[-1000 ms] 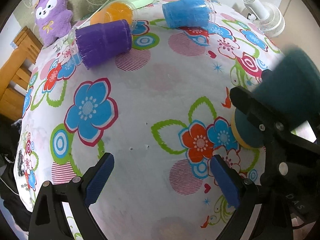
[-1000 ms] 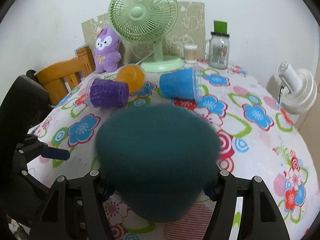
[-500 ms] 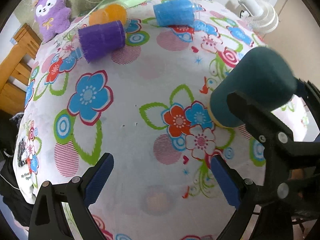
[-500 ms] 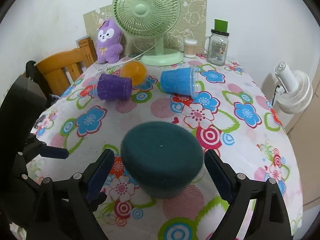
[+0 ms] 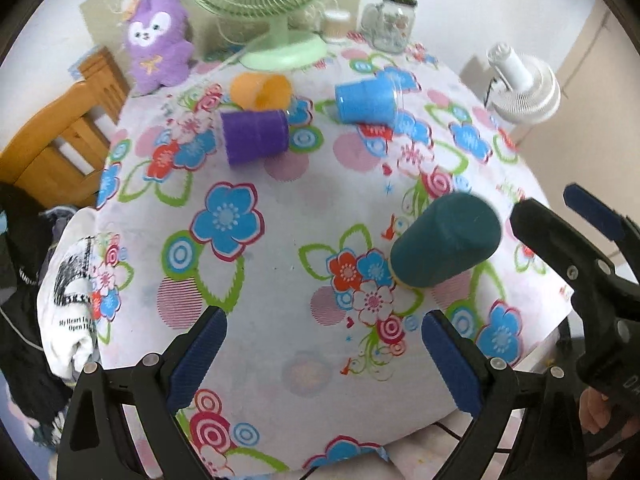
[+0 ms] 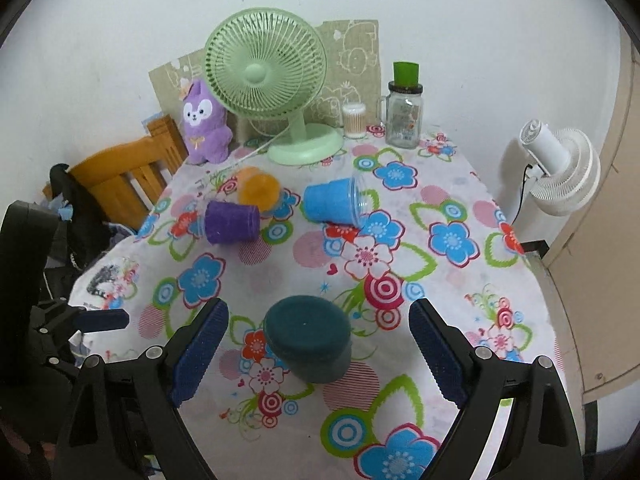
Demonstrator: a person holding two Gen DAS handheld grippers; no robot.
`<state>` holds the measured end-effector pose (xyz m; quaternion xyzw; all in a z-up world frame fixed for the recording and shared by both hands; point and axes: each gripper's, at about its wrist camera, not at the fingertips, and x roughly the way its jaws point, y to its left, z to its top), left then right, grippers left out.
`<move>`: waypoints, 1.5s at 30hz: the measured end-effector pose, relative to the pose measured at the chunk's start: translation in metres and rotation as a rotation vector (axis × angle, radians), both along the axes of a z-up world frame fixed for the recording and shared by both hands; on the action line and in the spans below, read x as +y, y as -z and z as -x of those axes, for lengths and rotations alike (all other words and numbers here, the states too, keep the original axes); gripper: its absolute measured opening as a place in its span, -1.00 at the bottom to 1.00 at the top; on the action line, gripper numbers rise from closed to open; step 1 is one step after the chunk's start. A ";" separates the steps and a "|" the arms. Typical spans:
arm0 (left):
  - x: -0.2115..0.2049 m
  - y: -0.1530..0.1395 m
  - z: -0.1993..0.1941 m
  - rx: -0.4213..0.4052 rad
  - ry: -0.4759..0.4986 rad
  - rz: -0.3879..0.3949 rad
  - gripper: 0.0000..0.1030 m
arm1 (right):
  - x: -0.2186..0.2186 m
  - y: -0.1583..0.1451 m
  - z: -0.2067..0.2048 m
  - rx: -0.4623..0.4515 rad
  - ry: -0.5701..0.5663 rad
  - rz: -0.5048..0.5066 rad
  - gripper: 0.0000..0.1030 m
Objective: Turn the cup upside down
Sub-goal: 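Open the right tool and withdraw it from the upturned teal cup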
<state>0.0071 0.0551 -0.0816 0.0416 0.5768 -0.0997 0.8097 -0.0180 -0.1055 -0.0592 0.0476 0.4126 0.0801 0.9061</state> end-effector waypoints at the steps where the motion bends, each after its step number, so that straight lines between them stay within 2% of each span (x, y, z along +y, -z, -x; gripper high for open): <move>1: -0.001 -0.004 0.001 -0.007 -0.016 0.003 0.94 | -0.002 -0.003 0.000 0.004 -0.003 0.002 0.82; 6: -0.007 -0.021 0.006 -0.032 -0.091 0.008 0.94 | -0.008 -0.021 0.002 0.035 -0.036 0.035 0.82; 10: -0.013 -0.029 0.009 -0.045 -0.131 -0.025 0.94 | -0.012 -0.027 0.003 0.085 -0.036 0.055 0.82; 16: -0.015 -0.033 0.011 -0.053 -0.169 0.008 0.95 | -0.022 -0.031 0.003 0.134 -0.005 0.053 0.82; 23: -0.015 -0.041 0.018 -0.090 -0.220 0.010 0.95 | -0.029 -0.033 0.006 0.136 -0.007 0.095 0.82; 30: -0.021 -0.055 0.013 -0.141 -0.242 0.022 0.95 | -0.036 -0.032 0.001 0.177 0.001 0.050 0.82; 34: -0.025 -0.062 0.011 -0.172 -0.259 0.006 0.95 | -0.038 -0.035 0.001 0.159 0.006 0.034 0.82; 45: -0.026 -0.066 0.007 -0.195 -0.272 0.008 0.95 | -0.042 -0.036 -0.005 0.149 0.021 0.027 0.82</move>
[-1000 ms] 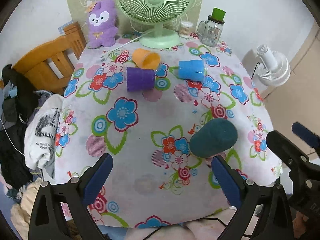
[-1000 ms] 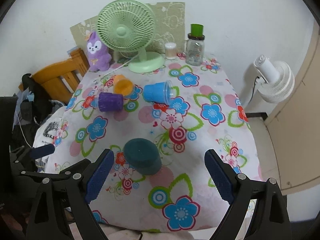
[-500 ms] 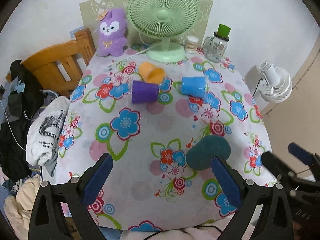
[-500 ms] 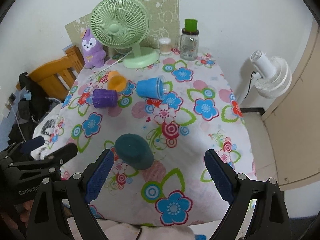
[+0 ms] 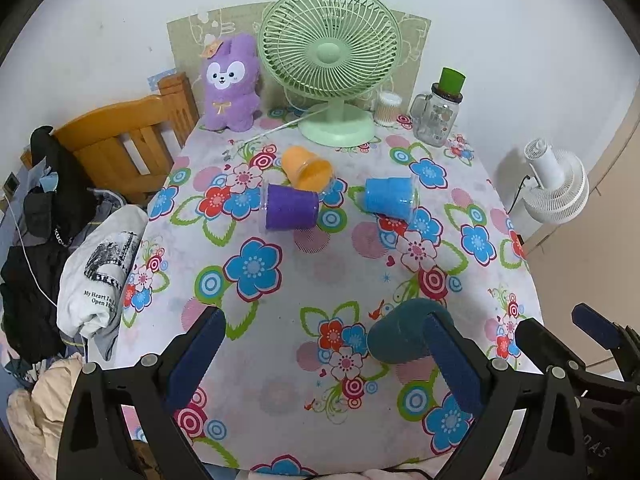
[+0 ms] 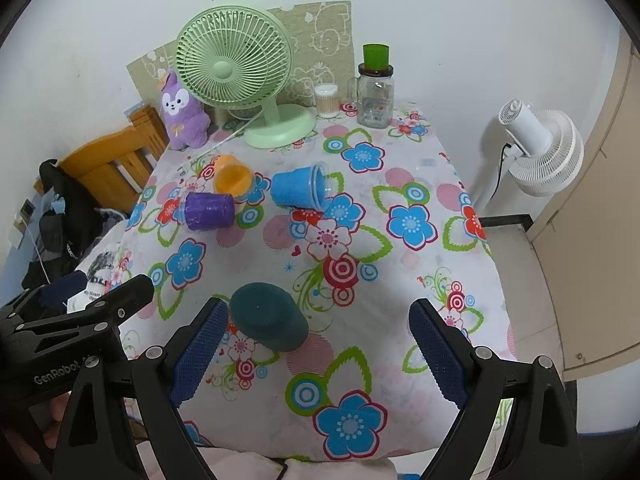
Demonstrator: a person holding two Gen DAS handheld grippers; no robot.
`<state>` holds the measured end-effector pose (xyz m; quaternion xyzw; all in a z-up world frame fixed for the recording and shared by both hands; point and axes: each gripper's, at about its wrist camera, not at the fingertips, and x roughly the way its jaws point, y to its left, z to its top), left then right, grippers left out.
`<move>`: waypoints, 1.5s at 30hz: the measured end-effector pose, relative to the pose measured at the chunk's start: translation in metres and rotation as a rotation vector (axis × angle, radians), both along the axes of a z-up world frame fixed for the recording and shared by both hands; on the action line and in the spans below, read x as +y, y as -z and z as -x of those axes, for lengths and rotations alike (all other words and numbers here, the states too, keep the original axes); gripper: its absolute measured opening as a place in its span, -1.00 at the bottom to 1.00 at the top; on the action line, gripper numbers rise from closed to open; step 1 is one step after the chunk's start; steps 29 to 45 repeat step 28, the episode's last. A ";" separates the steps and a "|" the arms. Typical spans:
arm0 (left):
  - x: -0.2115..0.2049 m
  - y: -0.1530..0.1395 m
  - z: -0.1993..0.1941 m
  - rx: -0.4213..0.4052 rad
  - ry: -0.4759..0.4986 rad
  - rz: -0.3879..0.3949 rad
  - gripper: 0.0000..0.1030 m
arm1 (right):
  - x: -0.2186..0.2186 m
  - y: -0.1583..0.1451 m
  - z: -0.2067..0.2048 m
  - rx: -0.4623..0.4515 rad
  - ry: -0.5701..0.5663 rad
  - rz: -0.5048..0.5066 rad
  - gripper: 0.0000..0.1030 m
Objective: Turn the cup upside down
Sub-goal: 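Open the right tool and withdraw it from the upturned teal cup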
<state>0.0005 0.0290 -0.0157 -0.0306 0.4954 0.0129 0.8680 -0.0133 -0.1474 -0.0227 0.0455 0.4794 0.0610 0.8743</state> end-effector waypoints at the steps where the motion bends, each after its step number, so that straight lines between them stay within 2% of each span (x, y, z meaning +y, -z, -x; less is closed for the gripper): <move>1: 0.000 0.000 0.000 -0.002 -0.002 -0.002 0.95 | 0.000 0.000 -0.001 0.000 -0.001 0.000 0.82; 45: -0.001 -0.005 -0.007 -0.016 0.002 -0.021 0.95 | 0.000 -0.004 -0.006 -0.003 0.007 -0.005 0.82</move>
